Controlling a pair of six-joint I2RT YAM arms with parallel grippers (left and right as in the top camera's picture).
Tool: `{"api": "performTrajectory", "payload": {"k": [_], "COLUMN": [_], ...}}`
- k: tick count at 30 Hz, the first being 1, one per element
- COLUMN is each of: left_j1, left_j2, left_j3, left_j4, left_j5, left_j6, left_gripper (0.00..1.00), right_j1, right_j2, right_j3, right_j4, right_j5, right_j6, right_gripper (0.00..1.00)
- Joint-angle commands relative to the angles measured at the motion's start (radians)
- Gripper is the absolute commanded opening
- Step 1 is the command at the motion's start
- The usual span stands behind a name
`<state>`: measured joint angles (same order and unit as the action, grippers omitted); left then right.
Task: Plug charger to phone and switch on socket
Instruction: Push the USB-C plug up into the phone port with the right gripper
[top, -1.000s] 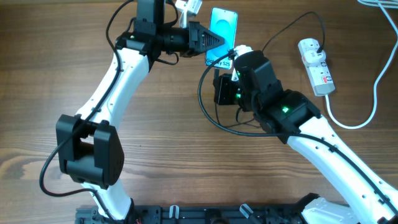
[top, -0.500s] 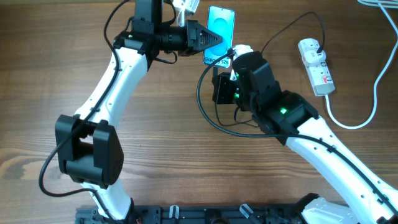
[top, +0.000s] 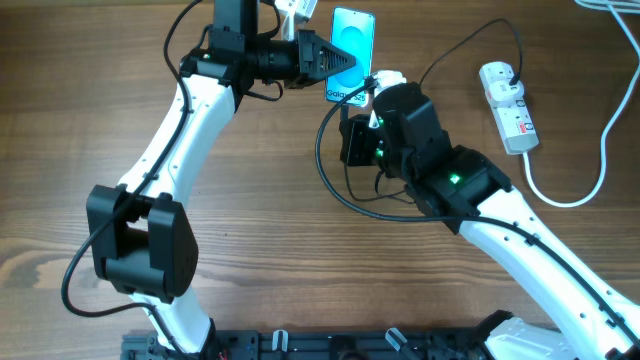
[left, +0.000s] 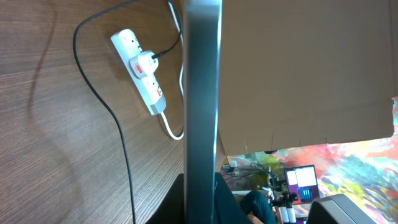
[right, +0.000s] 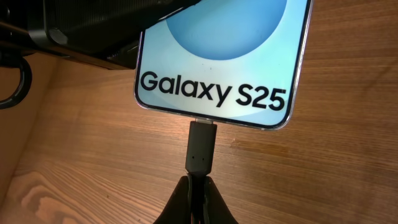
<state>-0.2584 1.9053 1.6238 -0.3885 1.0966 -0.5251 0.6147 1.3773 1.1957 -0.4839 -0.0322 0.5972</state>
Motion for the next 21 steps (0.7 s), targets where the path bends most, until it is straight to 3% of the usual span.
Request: {"api": "performTrajectory", "payload": {"k": [1, 21], "left_j1": [-0.026, -0.026], "left_j2": [-0.027, -0.027], "left_j3": [-0.006, -0.006], "left_j4": [-0.035, -0.036], "left_j5": [0.126, 0.126], "left_j6": [0.02, 0.02], "left_gripper": [0.04, 0.04], "right_j1": [-0.024, -0.024], "right_j2": [0.005, 0.005], "right_j3": [0.029, 0.029], "right_j4": [0.084, 0.096], "right_j5": [0.144, 0.138], "right_j6": [-0.021, -0.021], "right_gripper": [0.04, 0.07]}}
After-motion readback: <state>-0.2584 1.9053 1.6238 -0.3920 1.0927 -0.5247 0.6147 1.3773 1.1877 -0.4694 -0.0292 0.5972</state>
